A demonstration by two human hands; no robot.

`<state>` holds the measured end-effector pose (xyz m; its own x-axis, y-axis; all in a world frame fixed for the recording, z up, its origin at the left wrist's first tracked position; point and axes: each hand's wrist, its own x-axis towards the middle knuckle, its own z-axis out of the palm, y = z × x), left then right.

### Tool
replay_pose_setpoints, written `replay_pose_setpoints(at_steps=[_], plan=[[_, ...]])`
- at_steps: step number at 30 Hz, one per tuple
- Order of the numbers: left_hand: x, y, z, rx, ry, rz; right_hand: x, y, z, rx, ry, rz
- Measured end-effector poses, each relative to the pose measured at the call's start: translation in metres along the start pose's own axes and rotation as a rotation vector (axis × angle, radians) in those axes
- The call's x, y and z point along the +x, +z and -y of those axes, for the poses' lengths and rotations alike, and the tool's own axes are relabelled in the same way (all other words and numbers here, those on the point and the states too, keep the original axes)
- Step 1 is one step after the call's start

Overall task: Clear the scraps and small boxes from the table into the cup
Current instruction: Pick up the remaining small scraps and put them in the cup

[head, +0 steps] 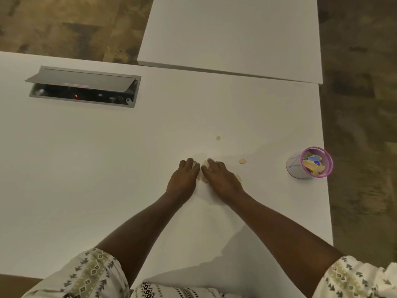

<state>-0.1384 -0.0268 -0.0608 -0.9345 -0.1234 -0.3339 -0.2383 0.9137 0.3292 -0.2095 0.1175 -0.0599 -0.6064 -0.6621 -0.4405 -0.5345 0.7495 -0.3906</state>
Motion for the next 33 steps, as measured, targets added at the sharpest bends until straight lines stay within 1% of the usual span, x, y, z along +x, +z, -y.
replay_pose_setpoints(at_steps=[2, 6, 9, 14, 17, 20, 24, 27, 31, 33], plan=[[-0.002, 0.0, -0.002, 0.002, -0.013, 0.0, -0.006, 0.002, 0.001, -0.03, -0.01, -0.042], [-0.004, -0.003, -0.004, -0.031, -0.049, -0.006, -0.015, 0.009, -0.008, -0.222, -0.072, -0.107], [-0.004, -0.004, -0.002, -0.075, -0.073, -0.032, -0.02, 0.011, -0.012, -0.197, -0.059, -0.182], [-0.004, -0.003, -0.001, -0.27, -0.204, -0.115, -0.029, 0.008, -0.02, 0.07, 0.043, -0.297], [-0.003, -0.003, -0.004, -0.35, -0.295, -0.164, -0.033, 0.001, -0.022, 0.29, 0.119, -0.37], [-0.001, -0.006, -0.015, -0.416, -0.323, -0.19, -0.04, -0.009, -0.024, 0.422, 0.166, -0.446], [0.008, -0.014, -0.042, -0.487, -0.286, -0.221, -0.057, -0.027, -0.037, 0.527, 0.195, -0.556], [0.019, -0.021, -0.076, -0.534, -0.232, -0.242, -0.075, -0.048, -0.057, 0.535, 0.232, -0.642], [0.04, -0.031, -0.138, -0.586, -0.14, -0.244, -0.103, -0.079, -0.096, 0.508, 0.283, -0.762], [0.051, -0.036, -0.17, -0.633, -0.087, -0.244, -0.115, -0.092, -0.117, 0.538, 0.356, -0.811]])
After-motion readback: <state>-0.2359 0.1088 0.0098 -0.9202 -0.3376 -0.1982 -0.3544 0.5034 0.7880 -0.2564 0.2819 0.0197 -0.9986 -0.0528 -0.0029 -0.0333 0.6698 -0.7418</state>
